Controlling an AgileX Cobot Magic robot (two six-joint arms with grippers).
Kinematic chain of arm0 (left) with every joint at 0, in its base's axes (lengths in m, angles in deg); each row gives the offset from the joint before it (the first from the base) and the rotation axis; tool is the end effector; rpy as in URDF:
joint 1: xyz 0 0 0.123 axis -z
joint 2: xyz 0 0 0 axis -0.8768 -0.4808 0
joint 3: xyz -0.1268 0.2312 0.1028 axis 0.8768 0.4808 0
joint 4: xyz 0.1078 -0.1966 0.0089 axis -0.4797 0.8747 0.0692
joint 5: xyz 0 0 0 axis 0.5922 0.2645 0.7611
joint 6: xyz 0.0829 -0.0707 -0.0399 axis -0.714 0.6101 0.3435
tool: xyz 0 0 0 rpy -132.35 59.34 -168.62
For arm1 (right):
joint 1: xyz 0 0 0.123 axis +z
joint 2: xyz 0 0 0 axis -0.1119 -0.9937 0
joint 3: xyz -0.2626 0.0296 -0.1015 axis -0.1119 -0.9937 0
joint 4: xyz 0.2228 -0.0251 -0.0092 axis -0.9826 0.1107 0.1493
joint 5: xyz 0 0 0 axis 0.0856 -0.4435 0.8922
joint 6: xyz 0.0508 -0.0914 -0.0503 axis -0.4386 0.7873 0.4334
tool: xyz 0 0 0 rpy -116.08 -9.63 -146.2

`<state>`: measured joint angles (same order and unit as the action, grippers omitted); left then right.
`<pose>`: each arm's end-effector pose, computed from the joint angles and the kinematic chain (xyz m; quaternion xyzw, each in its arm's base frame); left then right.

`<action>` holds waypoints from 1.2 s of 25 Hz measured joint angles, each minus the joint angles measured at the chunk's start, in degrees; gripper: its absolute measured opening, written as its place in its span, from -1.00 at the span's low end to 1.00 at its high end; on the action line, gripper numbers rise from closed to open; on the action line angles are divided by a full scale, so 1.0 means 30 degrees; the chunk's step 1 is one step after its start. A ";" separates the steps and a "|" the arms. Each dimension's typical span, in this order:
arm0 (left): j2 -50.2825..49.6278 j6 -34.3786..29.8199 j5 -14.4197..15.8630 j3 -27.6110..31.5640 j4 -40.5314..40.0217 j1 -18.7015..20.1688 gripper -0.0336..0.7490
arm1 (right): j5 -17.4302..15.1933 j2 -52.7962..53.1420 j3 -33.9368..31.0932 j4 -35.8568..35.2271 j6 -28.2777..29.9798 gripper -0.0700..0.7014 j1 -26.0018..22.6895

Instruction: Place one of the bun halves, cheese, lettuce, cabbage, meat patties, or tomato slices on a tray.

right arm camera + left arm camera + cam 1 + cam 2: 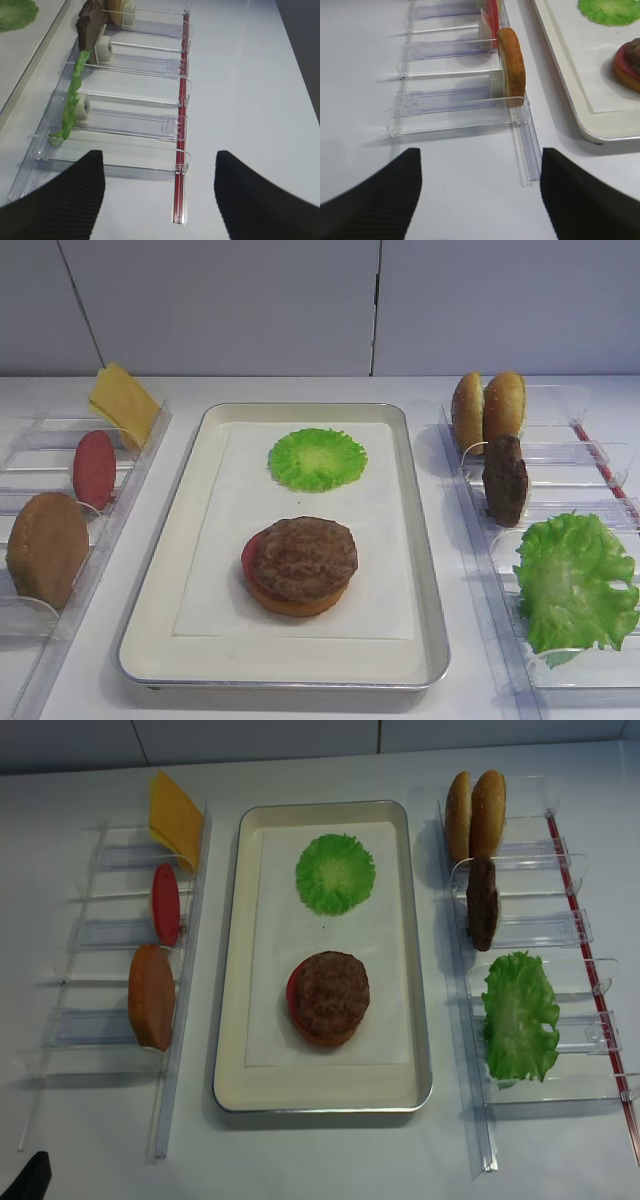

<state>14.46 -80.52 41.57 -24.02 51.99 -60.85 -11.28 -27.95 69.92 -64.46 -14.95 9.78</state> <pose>-0.0137 -0.0041 0.2401 0.0261 0.8779 -0.0100 0.4780 -0.0101 -0.0006 0.2383 -0.0550 0.8739 -0.0021 0.4829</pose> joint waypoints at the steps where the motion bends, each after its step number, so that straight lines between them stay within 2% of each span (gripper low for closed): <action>1: 0.0000 0.0000 0.0000 0.0000 0.0000 0.0000 0.30 | 0.0000 0.0000 0.0000 0.0000 0.0000 0.50 0.0000; 30: 0.0000 0.0000 0.0000 0.0000 0.0000 0.0000 0.30 | 0.0000 0.0000 0.0000 0.0000 -0.0107 0.50 0.0000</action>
<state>14.46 -80.52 41.57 -24.02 51.99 -60.85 -11.28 -27.95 69.92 -64.46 -15.27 9.78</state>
